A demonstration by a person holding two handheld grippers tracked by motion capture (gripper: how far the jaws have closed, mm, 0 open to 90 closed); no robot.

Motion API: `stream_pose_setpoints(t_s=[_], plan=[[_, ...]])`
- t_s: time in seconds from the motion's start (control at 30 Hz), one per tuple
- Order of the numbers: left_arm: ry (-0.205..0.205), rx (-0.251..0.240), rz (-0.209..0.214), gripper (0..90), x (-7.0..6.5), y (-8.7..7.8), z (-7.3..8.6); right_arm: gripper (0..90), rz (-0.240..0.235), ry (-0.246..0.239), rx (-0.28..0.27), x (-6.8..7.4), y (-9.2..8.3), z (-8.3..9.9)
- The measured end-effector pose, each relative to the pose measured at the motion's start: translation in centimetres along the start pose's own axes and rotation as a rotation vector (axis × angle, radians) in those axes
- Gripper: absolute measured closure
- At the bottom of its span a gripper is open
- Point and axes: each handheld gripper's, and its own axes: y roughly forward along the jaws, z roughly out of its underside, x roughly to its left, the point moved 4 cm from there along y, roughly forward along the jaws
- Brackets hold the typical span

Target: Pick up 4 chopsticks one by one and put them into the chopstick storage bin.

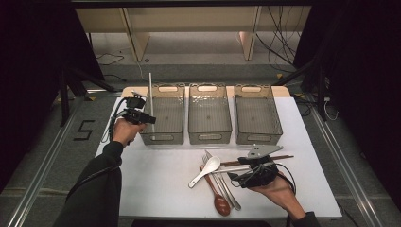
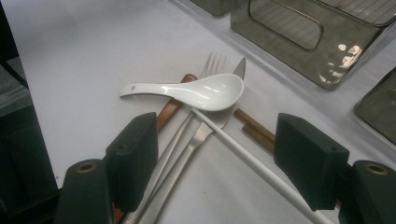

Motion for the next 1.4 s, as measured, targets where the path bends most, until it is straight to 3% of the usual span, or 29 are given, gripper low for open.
stream_pose_setpoints(t_s=[0.23,0.3,0.37,0.47,0.77,1.03,1.4], plan=[[0.0,0.008,0.003,78.9,0.0,0.2,0.2,31.8,-0.002,-0.002,0.001,-0.1,0.0,0.0],[-0.006,0.007,-0.002,69.9,0.0,0.3,0.1,31.8,-0.003,-0.001,0.001,-0.1,0.0,0.0],[-0.011,-0.003,-0.012,66.6,0.0,0.1,0.0,31.8,-0.003,-0.001,0.0,-0.1,0.0,0.0],[-0.006,-0.023,-0.036,50.9,-0.2,-0.4,-0.1,31.7,0.0,0.001,-0.002,-0.1,-0.1,0.0],[-0.002,-0.115,0.045,31.8,-1.9,-3.1,0.5,31.5,0.02,0.005,-0.003,-0.9,-0.6,0.0],[0.006,-0.223,0.151,25.1,-3.7,-5.8,3.5,31.4,0.073,-0.006,0.025,-2.9,-1.4,-0.3],[0.094,-0.32,0.214,21.7,-6.7,-7.1,7.6,32.7,0.071,-0.079,0.2,-5.1,-1.1,0.4]])
